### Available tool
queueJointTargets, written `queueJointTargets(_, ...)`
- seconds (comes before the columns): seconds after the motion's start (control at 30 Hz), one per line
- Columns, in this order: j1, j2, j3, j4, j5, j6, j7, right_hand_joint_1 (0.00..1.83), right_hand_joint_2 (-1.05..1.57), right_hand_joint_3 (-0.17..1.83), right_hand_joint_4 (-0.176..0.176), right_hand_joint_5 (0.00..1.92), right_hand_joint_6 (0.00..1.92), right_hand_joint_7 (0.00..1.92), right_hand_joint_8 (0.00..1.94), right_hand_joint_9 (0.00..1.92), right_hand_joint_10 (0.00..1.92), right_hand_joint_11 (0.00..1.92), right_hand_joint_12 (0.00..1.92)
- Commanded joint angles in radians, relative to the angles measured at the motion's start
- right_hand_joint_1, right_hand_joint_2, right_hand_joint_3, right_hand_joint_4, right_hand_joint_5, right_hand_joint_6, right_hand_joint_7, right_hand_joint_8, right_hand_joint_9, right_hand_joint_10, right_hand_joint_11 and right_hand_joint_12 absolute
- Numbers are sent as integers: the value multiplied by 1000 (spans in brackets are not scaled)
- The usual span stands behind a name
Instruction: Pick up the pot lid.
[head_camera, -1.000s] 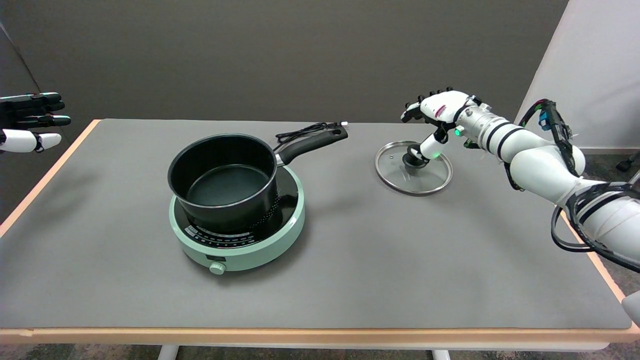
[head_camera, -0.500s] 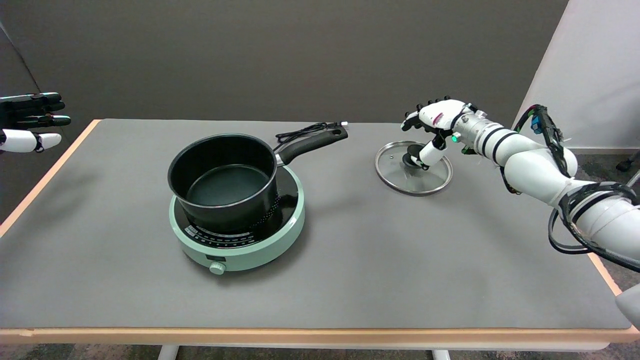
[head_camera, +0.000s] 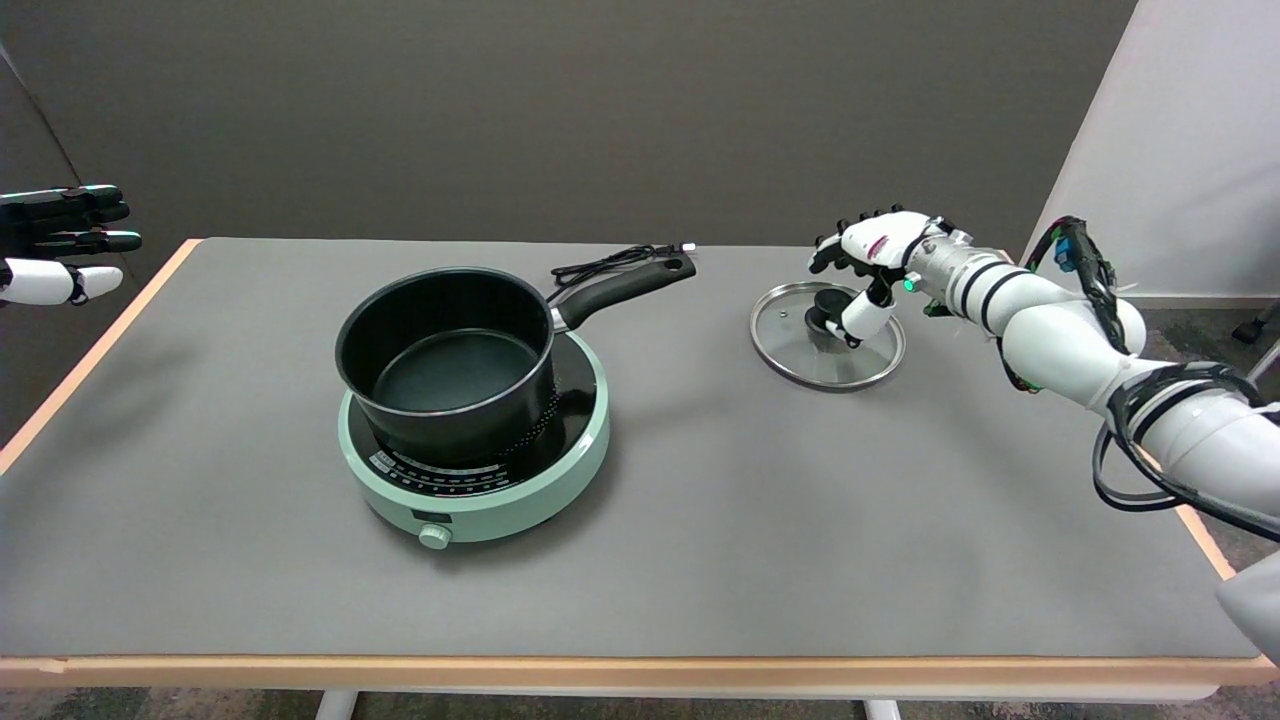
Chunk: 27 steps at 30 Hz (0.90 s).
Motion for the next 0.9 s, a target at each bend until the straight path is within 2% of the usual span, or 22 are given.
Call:
queueJointTargets(0.03,80,-42,-55,-132,2,17,-1,838,510,972,119,513,225,594,184,665,464,405,855)
queueJointTargets(0.27,102,-41,-71,-132,8,-2,6,843,557,937,159,600,303,725,234,723,521,414,850)
queueJointTargets(0.9,88,-33,-84,-137,10,-22,6,845,572,914,173,634,353,770,264,760,580,434,897)
